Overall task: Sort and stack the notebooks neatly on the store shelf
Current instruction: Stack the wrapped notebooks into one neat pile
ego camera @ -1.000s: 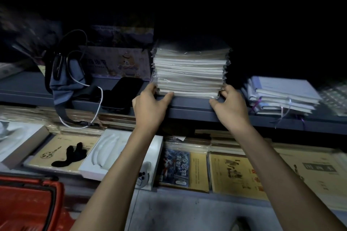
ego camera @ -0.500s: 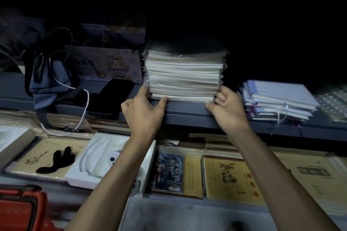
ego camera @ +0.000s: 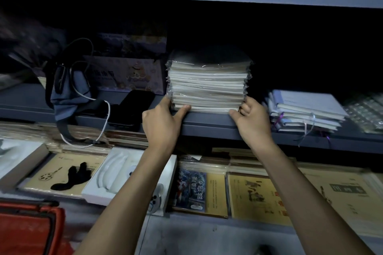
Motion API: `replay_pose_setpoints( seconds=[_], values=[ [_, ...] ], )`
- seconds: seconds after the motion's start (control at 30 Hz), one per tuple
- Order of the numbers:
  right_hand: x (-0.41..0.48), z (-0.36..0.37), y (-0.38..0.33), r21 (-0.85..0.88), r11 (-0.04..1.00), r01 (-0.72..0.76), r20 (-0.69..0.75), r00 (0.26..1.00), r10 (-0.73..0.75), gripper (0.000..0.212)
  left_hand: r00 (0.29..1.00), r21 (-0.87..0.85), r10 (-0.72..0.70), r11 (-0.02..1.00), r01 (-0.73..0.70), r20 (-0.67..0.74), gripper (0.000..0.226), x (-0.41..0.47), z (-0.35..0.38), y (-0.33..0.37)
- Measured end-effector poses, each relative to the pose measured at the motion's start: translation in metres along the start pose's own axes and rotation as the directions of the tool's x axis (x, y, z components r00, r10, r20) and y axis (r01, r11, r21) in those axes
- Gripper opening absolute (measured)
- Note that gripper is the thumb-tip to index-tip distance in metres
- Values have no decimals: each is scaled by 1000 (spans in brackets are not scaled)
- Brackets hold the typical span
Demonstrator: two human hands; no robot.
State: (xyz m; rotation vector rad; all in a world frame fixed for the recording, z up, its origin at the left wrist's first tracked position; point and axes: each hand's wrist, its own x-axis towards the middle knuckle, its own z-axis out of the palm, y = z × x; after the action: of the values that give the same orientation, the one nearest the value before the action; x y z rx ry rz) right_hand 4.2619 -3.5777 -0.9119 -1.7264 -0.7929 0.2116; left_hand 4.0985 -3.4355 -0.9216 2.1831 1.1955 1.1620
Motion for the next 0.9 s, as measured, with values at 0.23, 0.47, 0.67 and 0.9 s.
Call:
replay_pose_setpoints(
  seconds=[0.23,0.47,0.67,0.9],
  values=[
    [-1,4,2,-62,998,27,-92,995,-33,50,983,-69,141,989,-133,120,18,7,-14,-16],
    [2,9,3,-103,995,0,-151,988,-16,51,994,-167,10,986,8,109,27,13,-10,-20],
    [5,6,-2,-45,999,2,-143,990,-8,52,997,-42,-77,996,78,30,44,20,-13,-9],
    [2,10,0,-164,986,5,-176,984,-34,61,997,-108,-36,993,42,63,22,14,-16,-11]
  ],
)
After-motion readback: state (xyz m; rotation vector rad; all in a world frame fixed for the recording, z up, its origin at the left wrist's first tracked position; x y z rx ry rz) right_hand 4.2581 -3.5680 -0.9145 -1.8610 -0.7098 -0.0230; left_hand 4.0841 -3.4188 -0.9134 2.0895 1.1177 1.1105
